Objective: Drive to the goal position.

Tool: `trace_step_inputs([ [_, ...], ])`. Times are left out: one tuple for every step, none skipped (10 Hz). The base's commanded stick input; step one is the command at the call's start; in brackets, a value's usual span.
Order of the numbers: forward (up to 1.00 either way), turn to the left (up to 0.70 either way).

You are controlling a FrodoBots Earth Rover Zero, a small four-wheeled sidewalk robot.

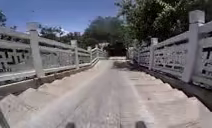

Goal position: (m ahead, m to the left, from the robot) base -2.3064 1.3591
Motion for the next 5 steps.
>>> trace_step_inputs([
  [0.45,0.0],
  [0.45,0.0],
  [0.45,0.0],
  [0.45,0.0],
  [0.45,-0.05],
])
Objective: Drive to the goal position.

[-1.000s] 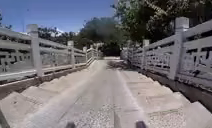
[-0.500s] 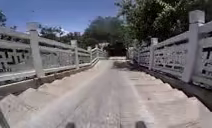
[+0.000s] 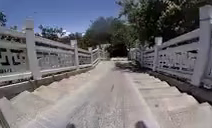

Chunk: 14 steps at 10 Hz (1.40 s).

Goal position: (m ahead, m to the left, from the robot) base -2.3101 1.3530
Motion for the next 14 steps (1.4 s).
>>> trace_step_inputs([
  [0.45,-0.12],
  [0.45,0.0],
  [0.45,0.0],
  [0.45,0.0],
  [0.45,0.0],
  [0.45,0.0],
  [0.45,0.0],
  [0.45,0.0],
  [0.45,0.0],
  [0.54,0.0],
  [0.67,0.0],
  [0.7,0.0],
  [0.7,0.0],
  [0.7,0.0],
])
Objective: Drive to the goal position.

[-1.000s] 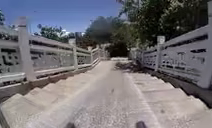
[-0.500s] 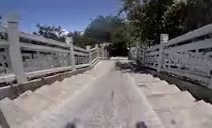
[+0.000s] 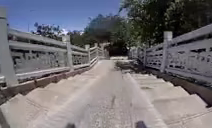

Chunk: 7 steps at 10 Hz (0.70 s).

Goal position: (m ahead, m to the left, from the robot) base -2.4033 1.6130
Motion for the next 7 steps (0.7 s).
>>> trace_step_inputs([
  [0.7,0.0],
  [0.7,0.0],
  [0.7,0.0],
  [0.7,0.0],
  [0.7,0.0],
  [0.7,0.0],
  [0.7,-0.13],
])
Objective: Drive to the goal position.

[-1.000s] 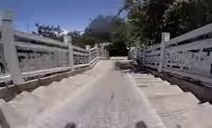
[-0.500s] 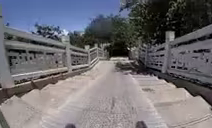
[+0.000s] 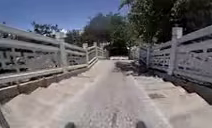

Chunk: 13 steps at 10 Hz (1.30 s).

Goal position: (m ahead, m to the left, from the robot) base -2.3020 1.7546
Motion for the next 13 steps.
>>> trace_step_inputs([
  [0.7,-0.08],
  [0.7,-0.01],
  [0.7,0.0],
  [0.7,0.0],
  [0.7,0.0],
  [0.7,0.0],
  [0.7,0.0],
  [0.7,-0.04],
  [0.7,-0.14],
  [0.7,-0.14],
  [0.7,-0.13],
  [0.7,-0.06],
  [0.7,0.0],
])
